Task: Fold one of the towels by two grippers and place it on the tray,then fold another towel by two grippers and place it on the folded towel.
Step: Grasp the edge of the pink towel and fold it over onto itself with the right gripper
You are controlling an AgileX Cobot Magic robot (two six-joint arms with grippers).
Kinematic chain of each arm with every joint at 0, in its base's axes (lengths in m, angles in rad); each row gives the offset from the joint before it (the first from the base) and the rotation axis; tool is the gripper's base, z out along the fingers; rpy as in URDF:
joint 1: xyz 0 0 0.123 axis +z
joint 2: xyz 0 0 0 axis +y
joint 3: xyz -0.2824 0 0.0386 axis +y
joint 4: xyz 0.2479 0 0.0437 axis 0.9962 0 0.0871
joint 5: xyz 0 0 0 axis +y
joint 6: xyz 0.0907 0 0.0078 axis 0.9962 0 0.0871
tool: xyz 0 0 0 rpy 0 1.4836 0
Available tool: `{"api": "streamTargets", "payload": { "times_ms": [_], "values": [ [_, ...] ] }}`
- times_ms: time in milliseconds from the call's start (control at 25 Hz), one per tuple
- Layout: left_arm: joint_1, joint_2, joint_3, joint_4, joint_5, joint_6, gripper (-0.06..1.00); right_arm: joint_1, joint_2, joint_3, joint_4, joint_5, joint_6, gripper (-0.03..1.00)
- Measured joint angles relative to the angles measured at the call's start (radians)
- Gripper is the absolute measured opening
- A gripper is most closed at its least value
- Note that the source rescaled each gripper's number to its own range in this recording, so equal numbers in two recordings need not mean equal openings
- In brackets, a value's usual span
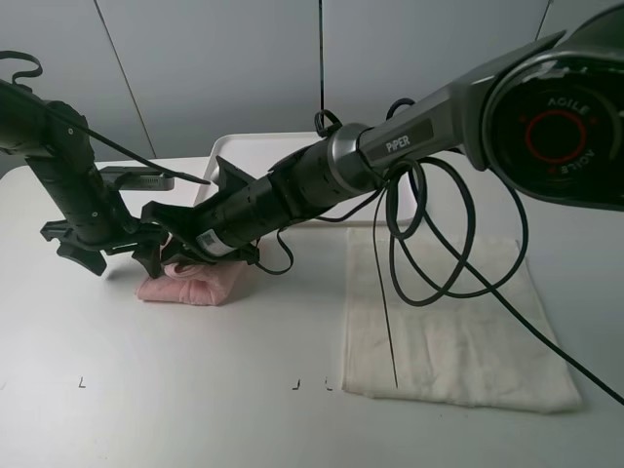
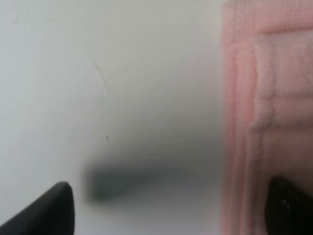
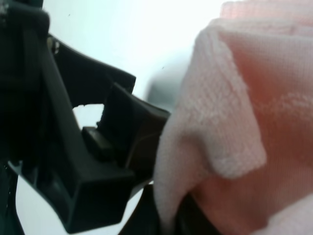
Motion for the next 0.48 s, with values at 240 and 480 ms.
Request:
{"api": "streamTargets", "payload": {
  "times_ms": [240,480],
  "values": [
    [0.002,0.000,-0.013,-0.011,0.032,0.000,1.00,0.000,0.001,0.000,0.000,-0.014,-0.007,0.00],
    [0.019,0.000,-0.111,-0.019,0.138,0.025,1.00,0.000,0.001,0.000,-0.007,-0.018,-0.009,0.00]
  ]
}}
